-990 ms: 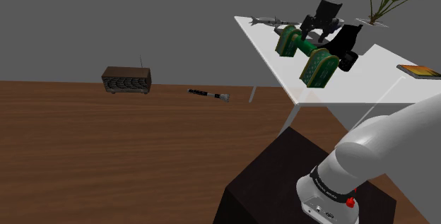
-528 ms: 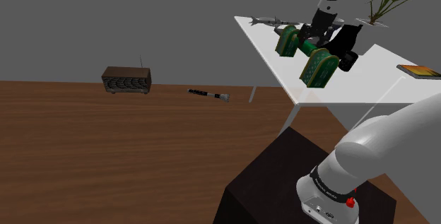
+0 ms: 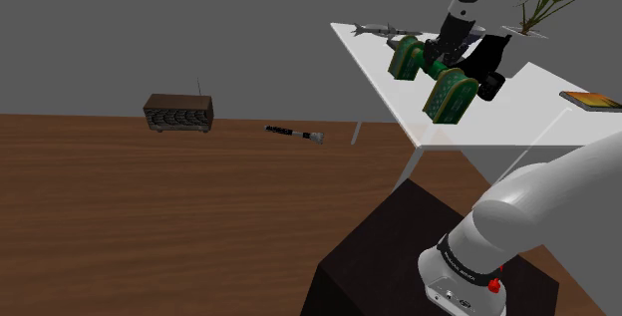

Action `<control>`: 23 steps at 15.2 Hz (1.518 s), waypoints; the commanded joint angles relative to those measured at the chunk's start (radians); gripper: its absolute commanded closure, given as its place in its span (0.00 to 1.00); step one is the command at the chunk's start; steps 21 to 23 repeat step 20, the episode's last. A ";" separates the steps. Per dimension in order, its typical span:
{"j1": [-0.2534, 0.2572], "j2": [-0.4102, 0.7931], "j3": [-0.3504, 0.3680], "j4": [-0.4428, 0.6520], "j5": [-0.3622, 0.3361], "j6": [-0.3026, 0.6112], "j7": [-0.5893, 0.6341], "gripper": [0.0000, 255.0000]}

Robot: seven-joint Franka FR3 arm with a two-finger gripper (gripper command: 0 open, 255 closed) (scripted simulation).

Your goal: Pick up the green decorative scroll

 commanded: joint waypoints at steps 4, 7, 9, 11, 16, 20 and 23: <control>0.001 0.000 0.001 0.012 0.001 -0.013 0.000 1.00; 0.003 0.001 0.005 0.052 0.003 -0.053 -0.001 1.00; 0.004 0.002 0.008 0.080 0.005 -0.079 -0.002 1.00; 0.006 0.004 0.010 0.109 0.008 -0.106 -0.004 1.00; 0.009 0.014 0.013 0.185 0.014 -0.172 -0.008 1.00; 0.011 0.020 0.014 0.219 0.017 -0.201 -0.010 1.00; 0.011 0.020 0.014 0.219 0.017 -0.201 -0.010 1.00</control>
